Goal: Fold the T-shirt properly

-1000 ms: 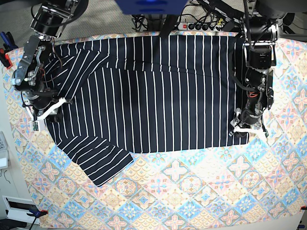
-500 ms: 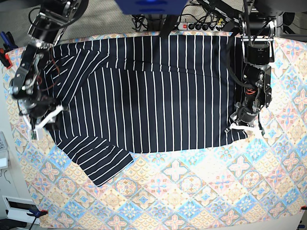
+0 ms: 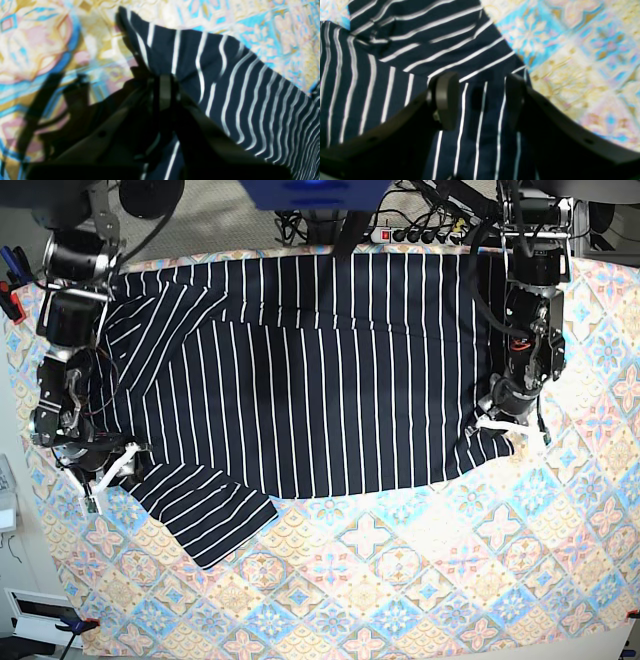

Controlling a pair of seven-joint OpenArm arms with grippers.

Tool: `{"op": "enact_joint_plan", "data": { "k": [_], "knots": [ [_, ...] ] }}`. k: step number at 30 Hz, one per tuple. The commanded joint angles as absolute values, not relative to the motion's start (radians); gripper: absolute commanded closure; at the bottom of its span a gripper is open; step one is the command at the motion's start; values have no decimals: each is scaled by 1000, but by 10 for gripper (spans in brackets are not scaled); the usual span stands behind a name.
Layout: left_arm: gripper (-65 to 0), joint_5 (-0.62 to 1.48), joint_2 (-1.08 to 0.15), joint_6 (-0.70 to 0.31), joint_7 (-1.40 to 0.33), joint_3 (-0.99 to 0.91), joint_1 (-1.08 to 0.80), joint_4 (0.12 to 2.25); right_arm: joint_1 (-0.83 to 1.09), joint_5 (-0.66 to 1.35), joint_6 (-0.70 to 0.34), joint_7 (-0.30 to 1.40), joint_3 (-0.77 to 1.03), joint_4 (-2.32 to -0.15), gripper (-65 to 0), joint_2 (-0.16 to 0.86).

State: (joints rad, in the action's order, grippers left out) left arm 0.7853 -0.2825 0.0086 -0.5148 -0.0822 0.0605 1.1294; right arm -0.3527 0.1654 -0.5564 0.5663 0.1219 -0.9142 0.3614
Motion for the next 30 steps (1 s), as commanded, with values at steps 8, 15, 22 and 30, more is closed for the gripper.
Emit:
{"op": "enact_joint_plan", "data": {
  "k": [8,15,22,30],
  "knots": [
    [0,789,-297,1,-499,-88,41,1202,-509,174,-556,317,-8,-596,-292,432],
    [0,791,-297,1,-499,-88,28,1202,-550,174,-555,205,-58,-441,-293,432],
    [0,791,-295,1,-498,-116,24,1202,-550,174,-553,117,-62,-400,-293,433],
    [0,791,-295,1,-498,-128,22,1202,-550,173,-553,110,-71,-335,-293,427]
  ]
}}
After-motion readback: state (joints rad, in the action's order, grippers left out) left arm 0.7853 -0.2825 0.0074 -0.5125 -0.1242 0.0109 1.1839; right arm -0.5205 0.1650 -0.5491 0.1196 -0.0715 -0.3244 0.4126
